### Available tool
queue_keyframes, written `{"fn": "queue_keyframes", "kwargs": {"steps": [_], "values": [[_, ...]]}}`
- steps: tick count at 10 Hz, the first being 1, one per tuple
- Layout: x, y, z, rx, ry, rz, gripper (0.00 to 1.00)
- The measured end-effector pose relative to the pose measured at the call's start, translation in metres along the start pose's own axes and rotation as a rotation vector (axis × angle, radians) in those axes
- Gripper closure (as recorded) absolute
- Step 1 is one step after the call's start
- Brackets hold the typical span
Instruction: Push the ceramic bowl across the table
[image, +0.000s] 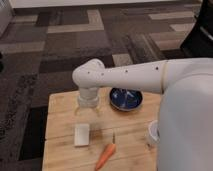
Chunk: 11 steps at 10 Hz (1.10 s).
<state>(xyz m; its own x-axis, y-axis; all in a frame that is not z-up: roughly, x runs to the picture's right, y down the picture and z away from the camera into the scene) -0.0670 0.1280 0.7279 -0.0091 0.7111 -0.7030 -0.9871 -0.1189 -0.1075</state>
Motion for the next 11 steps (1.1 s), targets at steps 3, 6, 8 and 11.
{"fn": "queue_keyframes", "kwargs": {"steps": [3, 6, 8, 11], "values": [[0.005, -0.035, 0.01, 0.002, 0.028, 0.024, 0.35], [0.005, -0.099, 0.014, 0.098, 0.063, 0.064, 0.35], [0.004, -0.116, 0.014, 0.143, 0.073, 0.094, 0.35], [0.004, -0.115, 0.015, 0.144, 0.075, 0.093, 0.35]]}}
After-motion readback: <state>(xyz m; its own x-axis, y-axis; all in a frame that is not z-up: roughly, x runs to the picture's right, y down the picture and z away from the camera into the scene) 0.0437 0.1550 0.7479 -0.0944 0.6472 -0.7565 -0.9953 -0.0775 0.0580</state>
